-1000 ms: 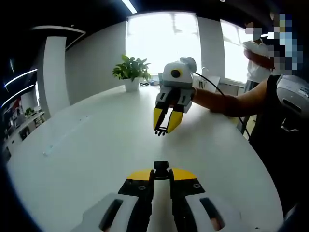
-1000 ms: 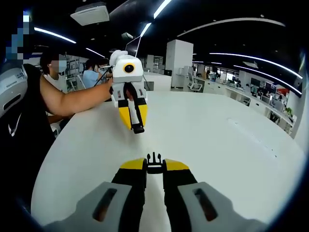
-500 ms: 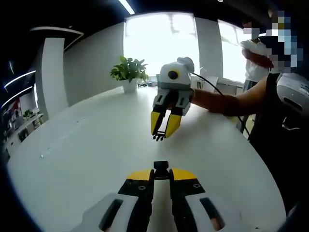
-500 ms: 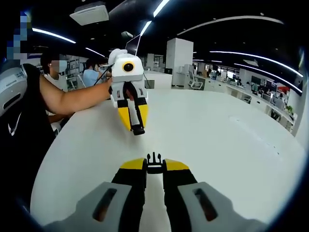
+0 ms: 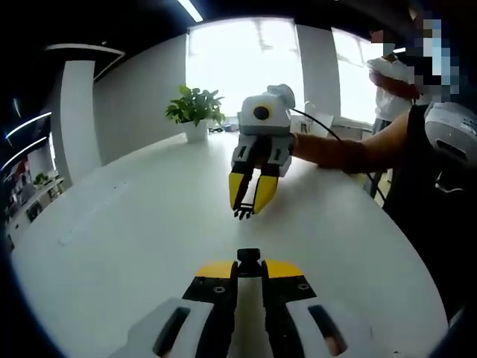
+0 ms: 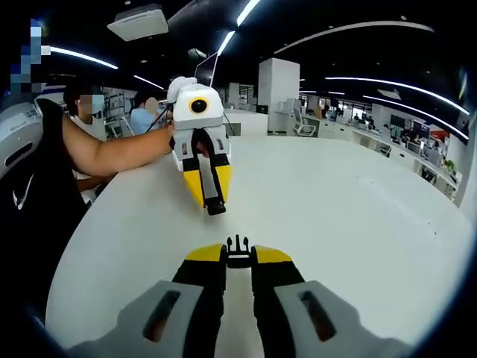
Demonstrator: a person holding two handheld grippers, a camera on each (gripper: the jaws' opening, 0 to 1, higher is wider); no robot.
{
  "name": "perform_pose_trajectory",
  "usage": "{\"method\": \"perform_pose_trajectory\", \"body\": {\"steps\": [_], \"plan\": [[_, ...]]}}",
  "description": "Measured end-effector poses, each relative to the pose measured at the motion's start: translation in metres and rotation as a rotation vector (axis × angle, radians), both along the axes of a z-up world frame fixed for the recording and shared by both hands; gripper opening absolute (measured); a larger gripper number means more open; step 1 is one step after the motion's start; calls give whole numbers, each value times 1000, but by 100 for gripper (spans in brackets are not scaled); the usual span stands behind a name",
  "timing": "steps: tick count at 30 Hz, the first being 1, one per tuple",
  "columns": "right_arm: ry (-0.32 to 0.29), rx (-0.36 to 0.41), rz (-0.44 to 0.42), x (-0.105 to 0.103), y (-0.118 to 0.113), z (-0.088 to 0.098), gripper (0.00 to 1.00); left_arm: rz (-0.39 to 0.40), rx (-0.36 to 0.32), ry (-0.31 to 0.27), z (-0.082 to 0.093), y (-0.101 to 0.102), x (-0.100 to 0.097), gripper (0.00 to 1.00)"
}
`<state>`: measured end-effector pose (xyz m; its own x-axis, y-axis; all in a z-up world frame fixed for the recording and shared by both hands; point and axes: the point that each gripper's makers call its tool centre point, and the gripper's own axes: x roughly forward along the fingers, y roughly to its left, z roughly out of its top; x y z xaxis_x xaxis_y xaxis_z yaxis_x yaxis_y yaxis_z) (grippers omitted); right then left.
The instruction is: Snap the two parts of the plastic buckle together until the buckle closes and remains connected.
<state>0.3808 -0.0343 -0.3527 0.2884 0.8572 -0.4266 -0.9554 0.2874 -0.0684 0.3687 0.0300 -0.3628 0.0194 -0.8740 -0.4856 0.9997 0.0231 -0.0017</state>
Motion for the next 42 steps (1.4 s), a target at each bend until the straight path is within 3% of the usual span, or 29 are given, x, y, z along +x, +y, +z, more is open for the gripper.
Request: {"method": "perform_pose_trajectory", "body": {"steps": [42], "plan": [[25,-35,22,-5,1,-14,12,-17,23,19,-10,-2,-2,11]]}}
